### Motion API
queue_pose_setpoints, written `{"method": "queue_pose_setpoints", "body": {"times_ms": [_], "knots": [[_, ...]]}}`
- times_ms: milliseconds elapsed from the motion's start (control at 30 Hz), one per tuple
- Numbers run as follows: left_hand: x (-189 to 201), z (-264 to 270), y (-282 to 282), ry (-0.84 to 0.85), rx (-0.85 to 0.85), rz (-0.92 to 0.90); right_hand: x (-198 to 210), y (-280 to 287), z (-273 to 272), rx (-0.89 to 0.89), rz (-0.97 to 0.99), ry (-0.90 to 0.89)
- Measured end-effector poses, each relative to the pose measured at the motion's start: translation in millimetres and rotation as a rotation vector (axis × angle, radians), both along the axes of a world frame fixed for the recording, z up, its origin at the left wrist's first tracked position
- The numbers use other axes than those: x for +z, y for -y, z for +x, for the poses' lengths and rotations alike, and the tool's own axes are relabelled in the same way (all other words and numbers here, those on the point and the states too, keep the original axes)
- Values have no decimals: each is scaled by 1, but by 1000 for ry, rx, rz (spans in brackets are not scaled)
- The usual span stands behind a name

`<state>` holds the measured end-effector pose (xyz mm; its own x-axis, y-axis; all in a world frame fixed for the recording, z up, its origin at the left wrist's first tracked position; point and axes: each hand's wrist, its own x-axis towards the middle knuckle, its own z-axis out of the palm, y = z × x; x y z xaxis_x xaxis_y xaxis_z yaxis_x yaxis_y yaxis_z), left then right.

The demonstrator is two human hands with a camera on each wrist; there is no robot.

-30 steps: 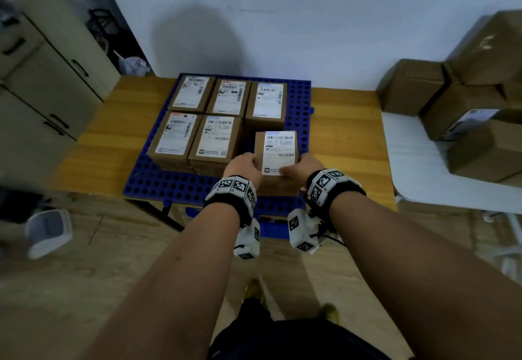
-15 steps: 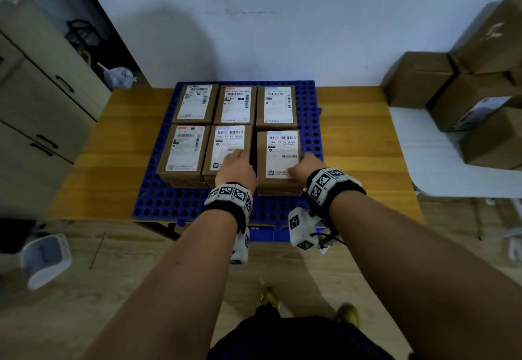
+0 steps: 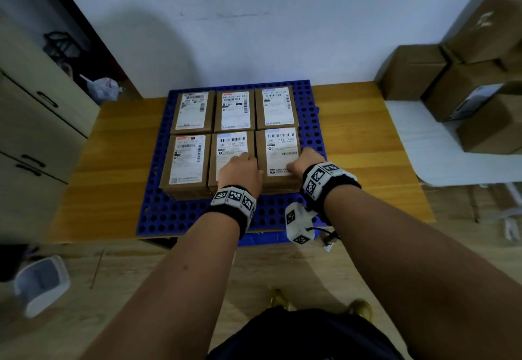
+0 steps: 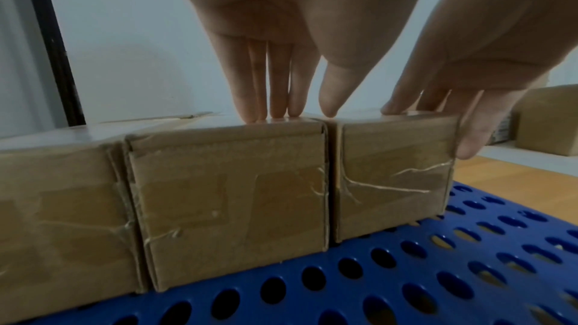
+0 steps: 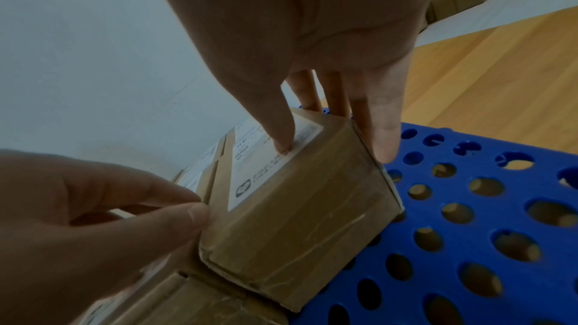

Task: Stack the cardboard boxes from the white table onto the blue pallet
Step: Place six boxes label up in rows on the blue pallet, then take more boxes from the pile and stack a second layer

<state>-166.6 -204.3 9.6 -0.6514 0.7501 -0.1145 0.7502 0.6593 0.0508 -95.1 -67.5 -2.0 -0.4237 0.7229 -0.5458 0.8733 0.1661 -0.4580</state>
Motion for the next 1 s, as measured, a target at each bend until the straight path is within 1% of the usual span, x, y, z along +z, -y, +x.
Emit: {"method": "queue_pose_setpoints", "body": {"times_ms": [433,567,667,800,900,1000], "knots": [[8,-5,-9,3,-24,-72,0,-4,2,31,-32,-18],[13,-6,-20,55,9,-78,4,-13,10,29,-21,-38],[17,-2,-34,58,-18,-85,10,-26,21,3,-34,-75],[26,8,-58,84,-60,-101,19,-46,40,-23,-29,-76],[33,23,-84,59,-115,-91,27,-65,64,-49,-13,-75],[36,44,-117,32,-191,-50,30,-91,93,-114,49,-69]]}}
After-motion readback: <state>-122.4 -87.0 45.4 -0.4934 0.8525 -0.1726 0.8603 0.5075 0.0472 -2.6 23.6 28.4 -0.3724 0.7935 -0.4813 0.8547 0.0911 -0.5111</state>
